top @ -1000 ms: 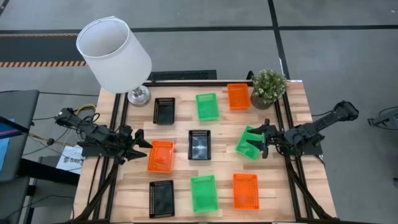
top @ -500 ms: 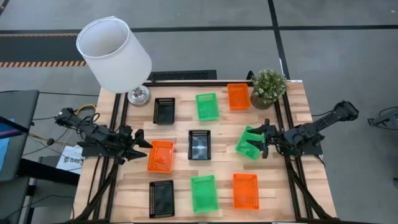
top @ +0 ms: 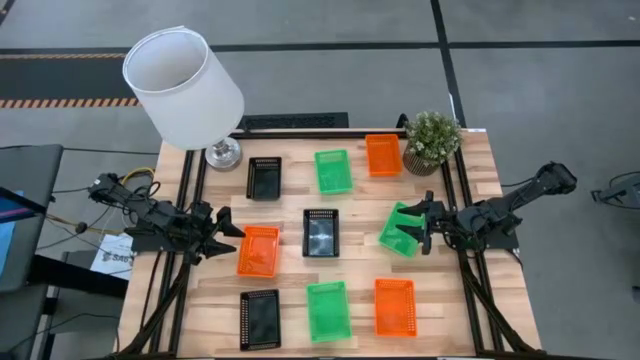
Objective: Stack baskets by color
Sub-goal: Adjust the middle right green bin
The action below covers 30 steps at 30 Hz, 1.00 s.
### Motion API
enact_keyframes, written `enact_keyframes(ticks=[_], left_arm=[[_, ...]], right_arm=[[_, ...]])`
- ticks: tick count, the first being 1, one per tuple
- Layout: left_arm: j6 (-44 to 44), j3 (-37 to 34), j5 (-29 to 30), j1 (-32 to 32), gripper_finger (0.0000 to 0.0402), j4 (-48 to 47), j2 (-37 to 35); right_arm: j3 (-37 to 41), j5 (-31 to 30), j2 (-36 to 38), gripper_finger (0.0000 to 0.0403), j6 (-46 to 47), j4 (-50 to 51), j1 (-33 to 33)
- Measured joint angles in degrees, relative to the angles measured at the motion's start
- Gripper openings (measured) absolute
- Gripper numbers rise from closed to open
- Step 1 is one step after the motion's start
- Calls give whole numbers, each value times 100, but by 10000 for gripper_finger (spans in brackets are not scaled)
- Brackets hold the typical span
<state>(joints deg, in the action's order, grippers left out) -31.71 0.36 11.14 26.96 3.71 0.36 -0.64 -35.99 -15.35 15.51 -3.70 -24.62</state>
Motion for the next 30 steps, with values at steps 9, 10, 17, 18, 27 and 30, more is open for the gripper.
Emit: enact_keyframes(ticks=[9, 10, 17, 18, 27, 30], left_arm=[[-186, 0, 478, -7, 251, 66, 2], [-186, 0, 478, -7, 251, 65, 2], [32, 0, 473, -7, 251, 63, 2], [59, 0, 481, -7, 251, 63, 1], [-586, 0, 2035, -4, 251, 157, 0], [-959, 0, 2926, -4, 251, 214, 0]], right_arm=[[0, 0, 2, 259, -2, 0, 0], [0, 0, 1, 259, -2, 0, 2], [2, 0, 0, 259, 0, 0, 0], [0, 0, 2, 259, 0, 0, 2], [0, 0, 1, 259, 0, 0, 0], [2, 0, 1, 259, 0, 0, 0]])
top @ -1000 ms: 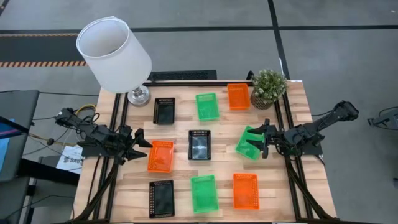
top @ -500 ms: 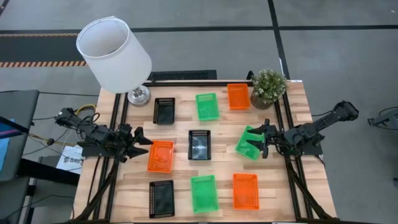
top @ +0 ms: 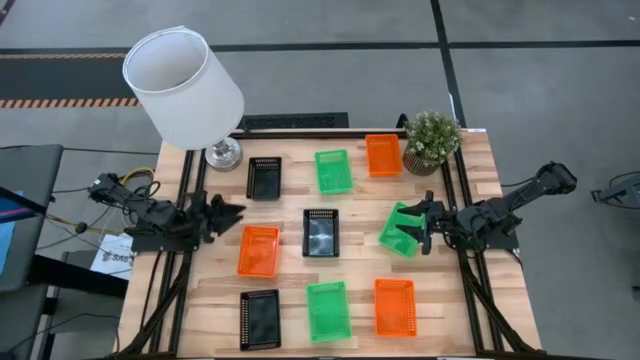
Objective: Stack baskets by color
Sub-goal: Adjust the middle right green bin
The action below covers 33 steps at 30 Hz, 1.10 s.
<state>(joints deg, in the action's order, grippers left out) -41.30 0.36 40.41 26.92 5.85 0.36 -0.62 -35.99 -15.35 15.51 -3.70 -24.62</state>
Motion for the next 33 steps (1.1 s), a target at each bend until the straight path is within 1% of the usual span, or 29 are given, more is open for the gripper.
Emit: enact_keyframes(ticks=[2, 4, 8, 11, 16, 22, 29, 33], left_arm=[[-203, 0, 477, -4, 251, 15, 0], [-207, 0, 785, -2, 251, 14, 0], [-312, 0, 937, -2, 251, 223, 2], [-393, 0, 787, -2, 251, 790, 2], [117, 25, 309, -2, 251, 1867, 0], [261, 392, 77, 0, 251, 1906, -2], [350, 826, 71, 0, 251, 1870, 0], [424, 1075, -74, 0, 251, 1876, 0]], right_arm=[[-1, 0, 1, 259, 0, 0, 1], [-2, 0, -1, 259, 0, 2, 0], [-1, 0, -1, 259, 0, 0, 1], [0, 0, 1, 259, 0, 0, 1], [-2, 0, -1, 259, 0, 0, 1], [-1, 0, -1, 259, 0, -2, 2], [-2, 0, 0, 259, -229, -2, 2], [0, 0, 1, 259, -229, -2, 2]])
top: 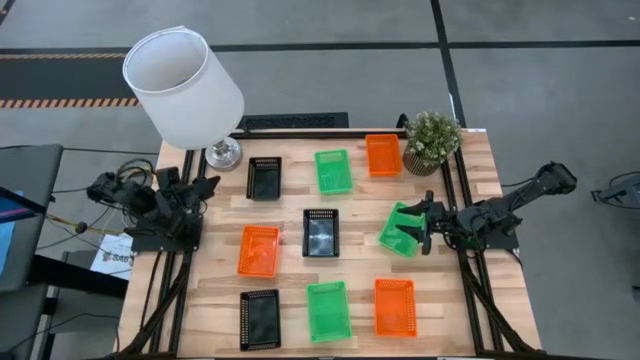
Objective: Stack baskets by color
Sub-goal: Adjust the middle right green bin
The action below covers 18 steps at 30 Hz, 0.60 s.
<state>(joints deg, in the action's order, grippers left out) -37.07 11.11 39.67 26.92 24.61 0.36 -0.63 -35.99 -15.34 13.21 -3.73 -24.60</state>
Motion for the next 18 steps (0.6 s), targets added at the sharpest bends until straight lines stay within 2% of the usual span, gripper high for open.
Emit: enact_keyframes(ticks=[4, 10, 18], left_arm=[[203, 190, 50, 0, 251, 1, 0], [280, 320, 76, -2, 251, 5, 0], [-245, 324, -318, -2, 251, 99, 2]], right_arm=[[2, -2, -1, 259, 261, -59, 0], [7, -4, 2, 259, 1986, -753, 13], [6, -2, -1, 259, 2386, -1771, 81]])
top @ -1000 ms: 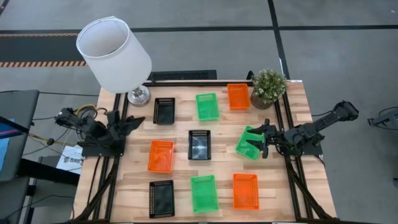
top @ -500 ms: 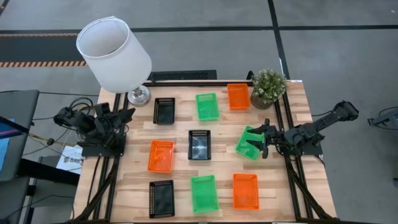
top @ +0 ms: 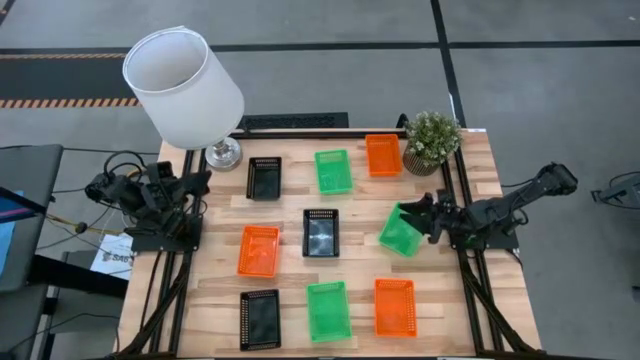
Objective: Stack baskets by color
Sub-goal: Adjust the middle right green bin
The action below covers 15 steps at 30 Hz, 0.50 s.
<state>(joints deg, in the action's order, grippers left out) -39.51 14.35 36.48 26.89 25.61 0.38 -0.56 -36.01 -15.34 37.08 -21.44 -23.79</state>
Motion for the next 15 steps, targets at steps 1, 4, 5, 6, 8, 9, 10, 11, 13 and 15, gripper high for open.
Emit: enact_keyframes(ticks=[1, 4, 5, 6, 8, 9, 10, 11, 13, 15], left_arm=[[-6, 0, -45, 0, 251, 1, 0], [-17, 0, -167, 0, 251, 130, 2], [-25, 2, -170, 0, 251, 193, 2], [-66, 2, -170, 0, 251, 233, 1], [-157, 2, -146, 0, 251, 269, 2], [-220, 2, -124, 0, 251, 285, 1], [-303, 3, -118, 0, 251, 288, 2], [-373, 4, -113, 0, 251, 288, 21], [-438, 4, -82, 0, 251, 302, 117], [-449, 4, -37, 2, 251, 347, 213]], right_arm=[[-2, -1, 1, 259, 172, -111, 0], [-2, 0, 1, 259, 343, -379, 37], [-2, -1, 0, 259, 347, -454, 53], [-2, -1, 0, 259, 374, -537, 72], [-2, -6, 1, 259, 525, -648, 92], [-2, -15, 1, 259, 582, -646, 119], [-2, -8, 1, 259, 609, -619, 147], [-2, -5, 0, 259, 667, -594, 163], [-2, -4, -1, 259, 945, -583, 177], [-2, -4, -1, 259, 1271, -556, 180]])
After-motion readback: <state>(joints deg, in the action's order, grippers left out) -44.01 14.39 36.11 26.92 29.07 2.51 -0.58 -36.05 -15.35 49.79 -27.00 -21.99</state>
